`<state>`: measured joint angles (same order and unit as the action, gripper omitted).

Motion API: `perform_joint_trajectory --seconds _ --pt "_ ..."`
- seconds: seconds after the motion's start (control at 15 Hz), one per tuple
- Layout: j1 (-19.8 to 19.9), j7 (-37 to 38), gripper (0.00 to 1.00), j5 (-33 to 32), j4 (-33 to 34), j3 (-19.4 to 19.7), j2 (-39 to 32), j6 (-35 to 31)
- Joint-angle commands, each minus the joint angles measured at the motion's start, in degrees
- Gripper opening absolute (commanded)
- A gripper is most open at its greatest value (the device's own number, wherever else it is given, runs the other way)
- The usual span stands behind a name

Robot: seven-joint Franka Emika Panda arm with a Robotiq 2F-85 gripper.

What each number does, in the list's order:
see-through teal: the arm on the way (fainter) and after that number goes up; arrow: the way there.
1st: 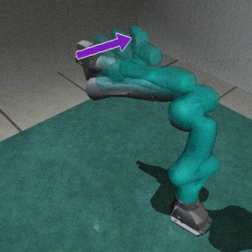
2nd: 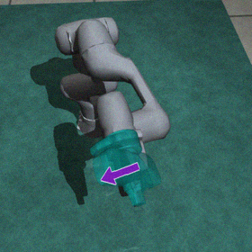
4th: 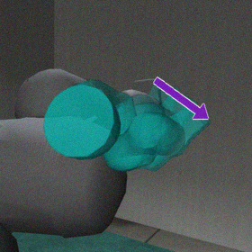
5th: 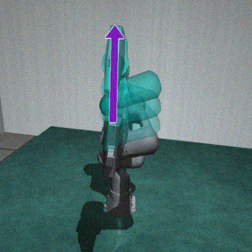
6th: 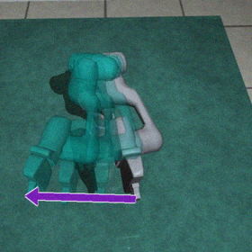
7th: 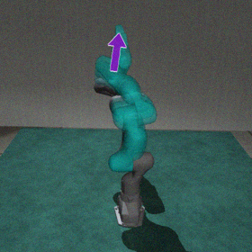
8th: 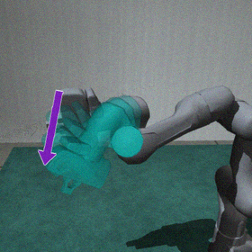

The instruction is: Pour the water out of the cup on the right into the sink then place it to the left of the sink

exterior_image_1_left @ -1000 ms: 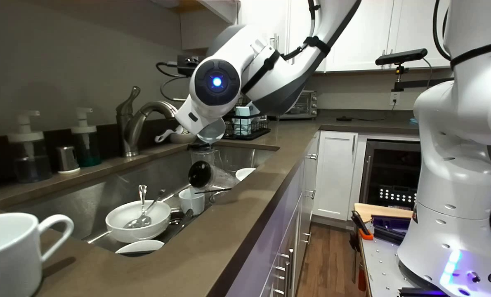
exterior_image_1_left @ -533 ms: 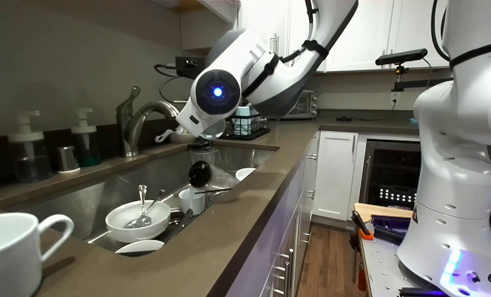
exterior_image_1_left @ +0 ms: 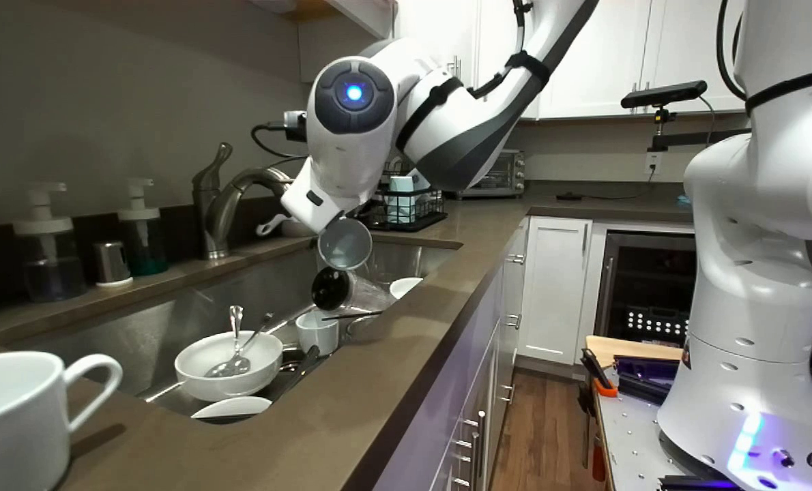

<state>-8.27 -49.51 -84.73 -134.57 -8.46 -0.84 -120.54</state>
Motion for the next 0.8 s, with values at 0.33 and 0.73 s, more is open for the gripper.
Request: perform_joint_trajectory --seconds 0.33,0.73 --pt "-0.3 -12.0 0.05 20.6 -1.1 0.7 6.8 -19.0" --pt "-1.0 -19.8 0.05 36.3 -0.1 0.6 6.1 -27.3"
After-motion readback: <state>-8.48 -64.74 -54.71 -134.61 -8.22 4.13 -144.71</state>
